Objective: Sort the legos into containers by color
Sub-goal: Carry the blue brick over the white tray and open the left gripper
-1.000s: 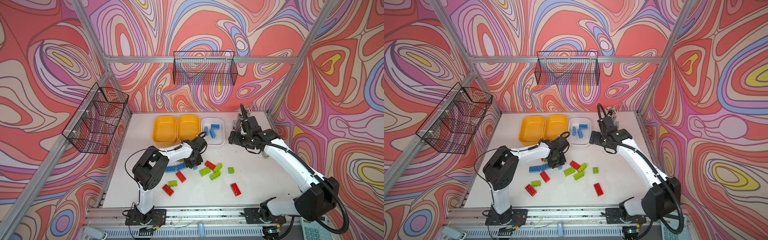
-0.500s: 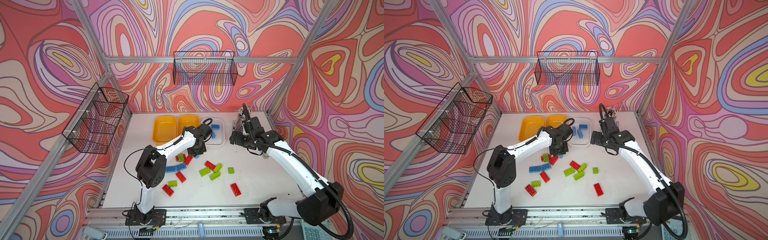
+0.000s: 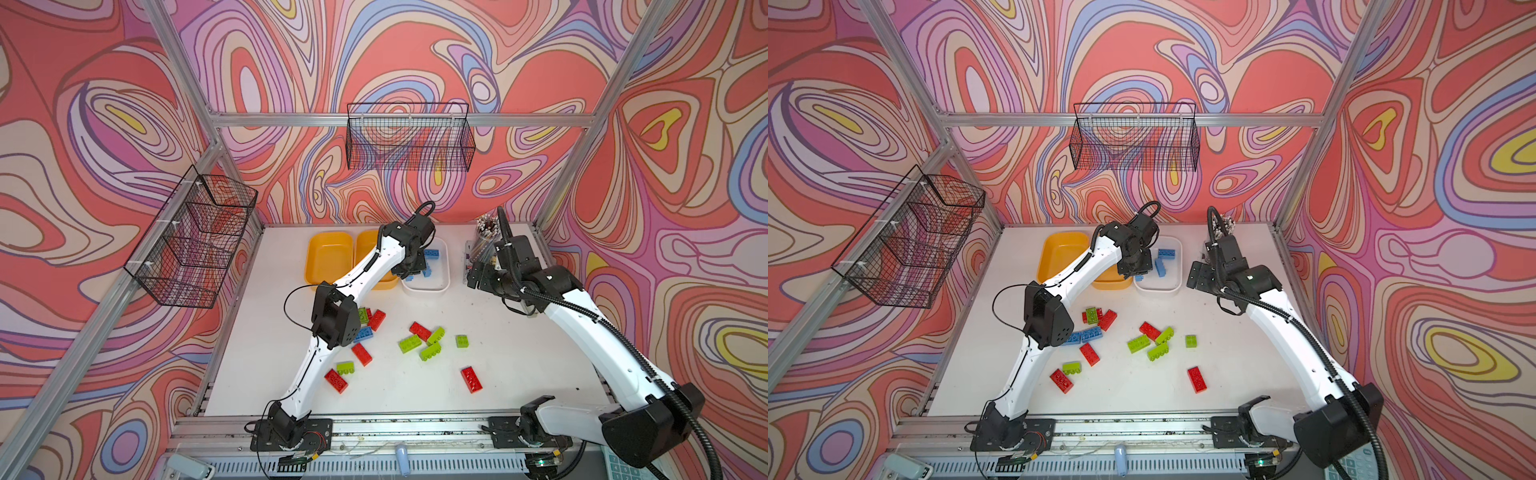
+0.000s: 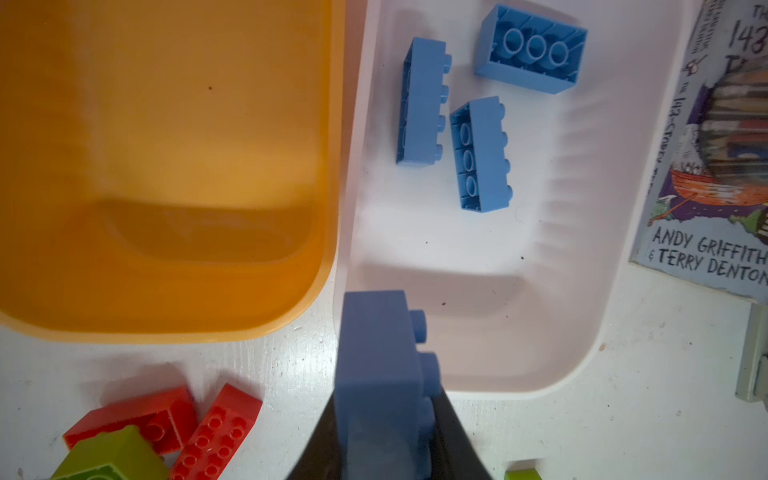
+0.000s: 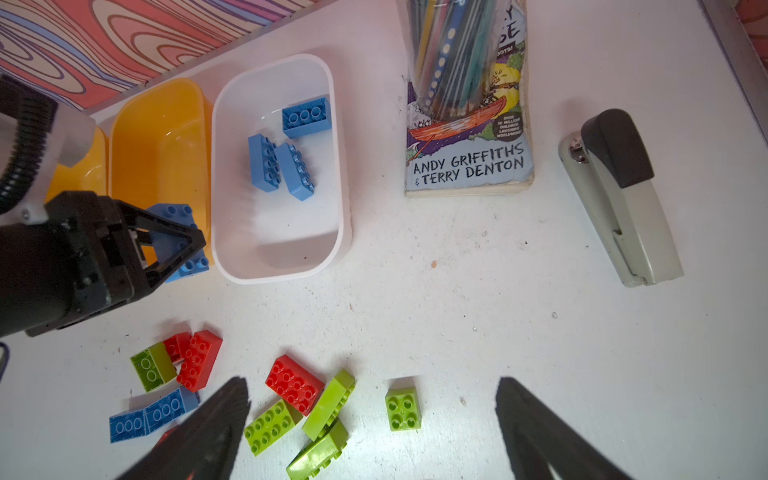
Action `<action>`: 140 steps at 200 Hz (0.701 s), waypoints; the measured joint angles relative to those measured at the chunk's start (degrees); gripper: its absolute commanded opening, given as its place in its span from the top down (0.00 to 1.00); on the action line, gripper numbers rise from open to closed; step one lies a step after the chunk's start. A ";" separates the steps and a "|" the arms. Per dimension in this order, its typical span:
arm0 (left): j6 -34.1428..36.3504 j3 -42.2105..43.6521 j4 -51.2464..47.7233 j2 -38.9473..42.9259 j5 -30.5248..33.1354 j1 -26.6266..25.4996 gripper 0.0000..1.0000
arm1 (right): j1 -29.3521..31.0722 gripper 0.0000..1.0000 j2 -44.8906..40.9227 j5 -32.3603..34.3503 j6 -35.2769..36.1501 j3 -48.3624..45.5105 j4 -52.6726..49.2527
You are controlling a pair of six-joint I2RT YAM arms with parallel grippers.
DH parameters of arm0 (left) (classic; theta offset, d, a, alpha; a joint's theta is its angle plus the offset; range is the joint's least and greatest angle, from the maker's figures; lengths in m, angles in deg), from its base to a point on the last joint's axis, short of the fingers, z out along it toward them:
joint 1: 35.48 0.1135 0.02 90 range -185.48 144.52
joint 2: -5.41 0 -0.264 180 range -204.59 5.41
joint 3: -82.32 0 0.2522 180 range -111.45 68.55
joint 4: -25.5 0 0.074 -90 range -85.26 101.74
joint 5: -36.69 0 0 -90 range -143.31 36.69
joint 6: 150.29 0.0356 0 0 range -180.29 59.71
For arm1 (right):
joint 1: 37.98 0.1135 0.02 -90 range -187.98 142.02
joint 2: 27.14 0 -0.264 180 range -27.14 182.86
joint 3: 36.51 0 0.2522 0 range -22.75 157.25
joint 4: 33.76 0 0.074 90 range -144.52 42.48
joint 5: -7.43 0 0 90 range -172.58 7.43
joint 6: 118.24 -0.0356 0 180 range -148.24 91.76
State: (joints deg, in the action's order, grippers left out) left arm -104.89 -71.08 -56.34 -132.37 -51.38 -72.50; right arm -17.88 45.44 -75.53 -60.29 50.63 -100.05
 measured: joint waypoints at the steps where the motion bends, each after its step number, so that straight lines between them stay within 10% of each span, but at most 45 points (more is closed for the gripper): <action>1: -0.02 0.00 0.02 -0.07 -0.09 0.04 1.00 | -0.02 0.02 0.00 0.02 0.00 -0.02 -0.02; 88: -1.99 -0.20 5.77 -1.62 -6.58 1.70 1.00 | -1.18 0.02 1.01 1.11 -0.24 0.00 -1.05; 120: -2.56 -0.22 8.31 -3.32 -8.85 1.81 0.42 | -1.60 0.02 1.90 1.11 -0.22 0.33 -1.07; 140: -2.97 -0.22 9.90 -4.26 -10.32 2.08 0.30 | -1.77 0.02 2.29 1.11 -0.22 0.83 -1.05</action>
State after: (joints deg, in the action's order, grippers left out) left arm -107.86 -71.30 -46.44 -136.63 -61.69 -70.42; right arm -19.65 47.73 -74.41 -60.51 51.46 -101.10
